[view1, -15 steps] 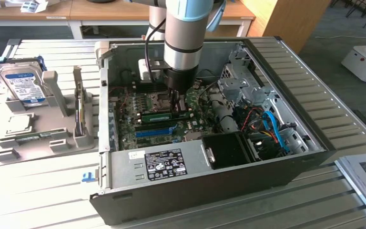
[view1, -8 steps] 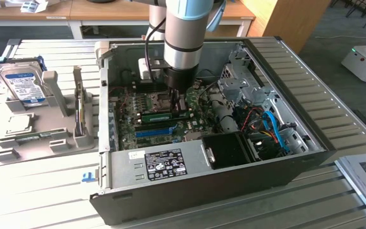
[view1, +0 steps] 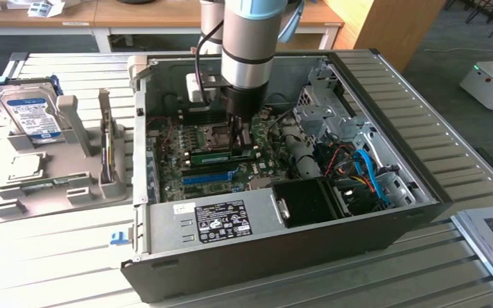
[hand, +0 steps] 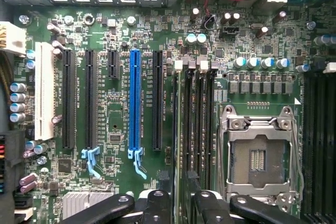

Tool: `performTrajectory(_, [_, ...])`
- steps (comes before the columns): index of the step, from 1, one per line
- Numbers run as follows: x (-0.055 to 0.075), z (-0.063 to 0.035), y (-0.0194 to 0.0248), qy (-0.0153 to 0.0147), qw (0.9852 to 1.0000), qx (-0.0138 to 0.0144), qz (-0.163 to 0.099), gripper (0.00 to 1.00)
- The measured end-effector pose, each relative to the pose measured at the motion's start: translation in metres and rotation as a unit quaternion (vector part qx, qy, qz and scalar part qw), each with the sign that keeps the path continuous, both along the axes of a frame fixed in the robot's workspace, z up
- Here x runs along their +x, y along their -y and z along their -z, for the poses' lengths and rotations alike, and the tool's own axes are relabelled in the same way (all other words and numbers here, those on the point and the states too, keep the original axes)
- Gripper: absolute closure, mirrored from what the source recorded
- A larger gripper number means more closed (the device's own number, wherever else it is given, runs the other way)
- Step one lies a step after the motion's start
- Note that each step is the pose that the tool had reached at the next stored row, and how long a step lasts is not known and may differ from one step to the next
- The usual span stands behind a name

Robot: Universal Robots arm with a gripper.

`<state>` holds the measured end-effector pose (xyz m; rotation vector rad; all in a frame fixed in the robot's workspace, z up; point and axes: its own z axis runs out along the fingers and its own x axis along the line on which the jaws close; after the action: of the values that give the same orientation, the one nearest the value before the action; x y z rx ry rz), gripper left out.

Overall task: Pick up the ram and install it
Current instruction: 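Insert the ram into the slot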

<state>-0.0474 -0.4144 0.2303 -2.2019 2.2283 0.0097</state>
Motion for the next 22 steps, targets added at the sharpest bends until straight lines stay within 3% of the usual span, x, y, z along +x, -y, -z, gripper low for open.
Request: performTrajectory(22, [0.0,-0.0353,0.0,0.0,1.0,0.0,0.0,0.75])
